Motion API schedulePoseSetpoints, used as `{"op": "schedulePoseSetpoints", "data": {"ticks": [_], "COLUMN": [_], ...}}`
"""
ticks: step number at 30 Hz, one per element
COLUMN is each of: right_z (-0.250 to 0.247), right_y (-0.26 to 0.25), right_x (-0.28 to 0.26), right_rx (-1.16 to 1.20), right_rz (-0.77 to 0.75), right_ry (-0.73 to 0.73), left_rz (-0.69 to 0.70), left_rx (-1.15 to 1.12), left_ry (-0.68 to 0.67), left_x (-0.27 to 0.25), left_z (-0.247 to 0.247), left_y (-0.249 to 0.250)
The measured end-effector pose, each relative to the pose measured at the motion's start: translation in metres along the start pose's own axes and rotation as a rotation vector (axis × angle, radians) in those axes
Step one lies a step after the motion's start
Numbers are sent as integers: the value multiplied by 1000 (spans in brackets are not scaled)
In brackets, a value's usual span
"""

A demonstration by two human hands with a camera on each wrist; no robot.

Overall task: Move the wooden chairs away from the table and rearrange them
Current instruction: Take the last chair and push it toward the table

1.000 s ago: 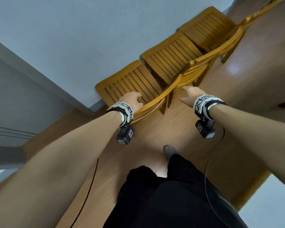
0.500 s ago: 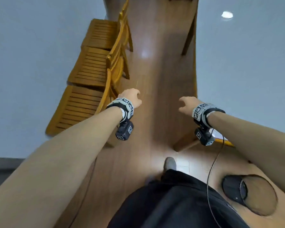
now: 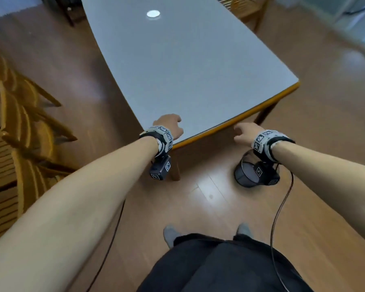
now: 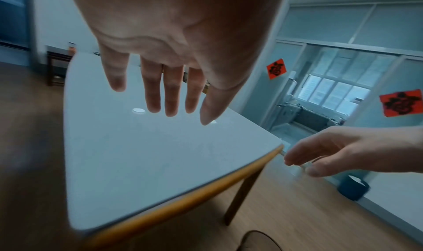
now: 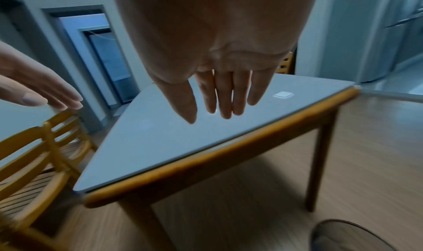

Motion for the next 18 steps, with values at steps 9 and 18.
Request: {"op": "schedulePoseSetpoints", "data": {"ticks": [9, 18], "right_z": [-71, -153], "right_y": [288, 488], "right_x": [-50, -82], "right_rx": [119, 223], "right_rz": [207, 397], "right_ry": [91, 176], "left_rz": [193, 400], "left_rx": [137, 204], "left_ry": [-8, -30], "left_x": [34, 92], "left_z": [18, 7], "left_y": [303, 556]}}
Point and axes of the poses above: each hand's wrist, its own x-axis towards the middle knuckle, its own z-axis out of the palm, y = z × x, the point moved 3 cm from there along x, towards the middle knuckle, and after that the axes turned 11 degrees about x, right-handed, at the moved point
